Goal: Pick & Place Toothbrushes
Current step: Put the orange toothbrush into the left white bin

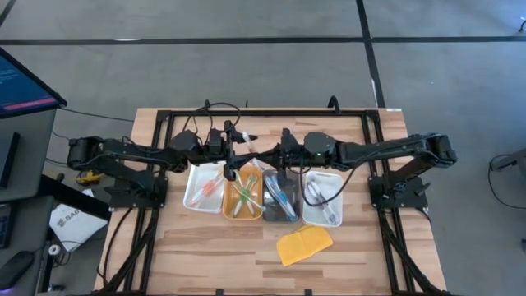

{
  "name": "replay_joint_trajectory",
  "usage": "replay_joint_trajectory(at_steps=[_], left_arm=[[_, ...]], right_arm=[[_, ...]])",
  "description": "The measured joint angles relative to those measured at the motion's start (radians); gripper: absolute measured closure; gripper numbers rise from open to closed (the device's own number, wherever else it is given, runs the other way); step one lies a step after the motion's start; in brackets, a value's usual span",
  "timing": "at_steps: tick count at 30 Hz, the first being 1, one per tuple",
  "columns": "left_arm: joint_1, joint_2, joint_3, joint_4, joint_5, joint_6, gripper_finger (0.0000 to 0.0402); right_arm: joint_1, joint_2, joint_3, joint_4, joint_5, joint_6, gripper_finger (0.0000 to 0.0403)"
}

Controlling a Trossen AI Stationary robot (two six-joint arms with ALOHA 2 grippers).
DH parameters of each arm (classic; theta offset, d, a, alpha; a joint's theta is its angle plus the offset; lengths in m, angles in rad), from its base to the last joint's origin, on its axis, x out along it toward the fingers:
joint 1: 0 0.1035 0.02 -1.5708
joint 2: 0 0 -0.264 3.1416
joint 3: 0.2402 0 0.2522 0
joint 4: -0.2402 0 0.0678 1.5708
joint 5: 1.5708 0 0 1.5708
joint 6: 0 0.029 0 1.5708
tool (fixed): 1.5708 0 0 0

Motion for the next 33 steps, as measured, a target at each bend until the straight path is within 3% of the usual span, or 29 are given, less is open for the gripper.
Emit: replay_joint_trajectory(at_steps=[5,10,15,21,27,33], left_arm=[[0.0,0.0,-0.001,-0.006,0.015,-0.02,0.017],[0.0,0.0,-0.001,-0.012,0.015,-0.042,0.0207],[0.0,0.0,-0.001,-0.02,0.015,-0.055,0.0274],[-0.002,0.0,-0.001,-0.062,0.018,-0.07,0.0386],[-0.002,-0.018,-0.001,-0.128,0.014,-0.069,0.0392],[-0.002,-0.15,-0.001,-0.358,-0.088,-0.062,0.0392]], right_arm=[[-0.003,0.002,0.008,-0.011,0.0,-0.001,0.0403],[-0.003,-0.002,0.009,-0.011,0.0,0.0,0.0403],[-0.003,-0.002,0.009,-0.011,0.0,-0.015,0.0403],[-0.003,-0.002,0.008,-0.013,0.006,0.007,0.0396],[-0.003,-0.002,0.008,-0.014,0.004,0.008,0.0337],[-0.003,-0.002,0.019,-0.017,0.004,-0.064,0.023]])
